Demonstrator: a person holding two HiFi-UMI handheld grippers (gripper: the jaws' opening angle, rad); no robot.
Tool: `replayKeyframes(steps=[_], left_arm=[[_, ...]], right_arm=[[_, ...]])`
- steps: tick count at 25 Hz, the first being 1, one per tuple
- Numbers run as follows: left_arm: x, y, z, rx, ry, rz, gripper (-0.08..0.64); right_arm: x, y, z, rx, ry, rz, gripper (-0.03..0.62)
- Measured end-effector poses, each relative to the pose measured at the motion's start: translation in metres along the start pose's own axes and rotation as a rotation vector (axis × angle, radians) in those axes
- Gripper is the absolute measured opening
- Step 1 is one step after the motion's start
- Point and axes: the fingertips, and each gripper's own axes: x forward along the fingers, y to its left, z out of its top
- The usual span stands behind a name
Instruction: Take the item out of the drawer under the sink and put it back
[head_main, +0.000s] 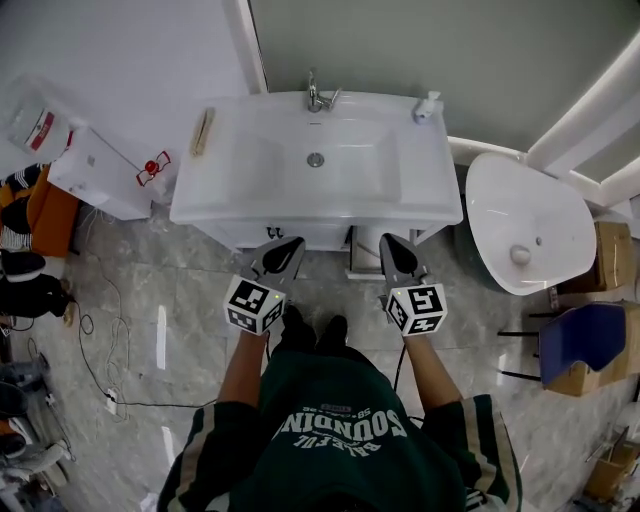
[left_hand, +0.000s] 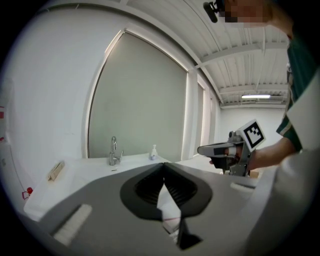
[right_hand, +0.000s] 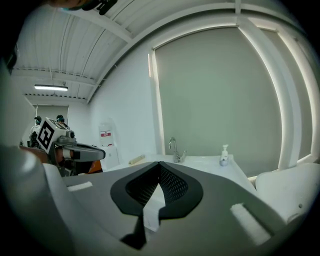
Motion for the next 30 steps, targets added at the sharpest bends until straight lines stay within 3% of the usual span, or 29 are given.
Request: replayKeyframes(steps=[18,30], left_arm=[[0.044,0.008,-0.012,-0.031,0.033,-0.034,0.051],[0.076,-0.002,-0.072,-0.096,0.139,-0.103,0.05]], right_arm=[[0.026,-0.029,-0.007,-0.019,0.029,0.023,0.002],[0.034,-0.045,-0.089,-0.032,0.205,0.032,0.003]])
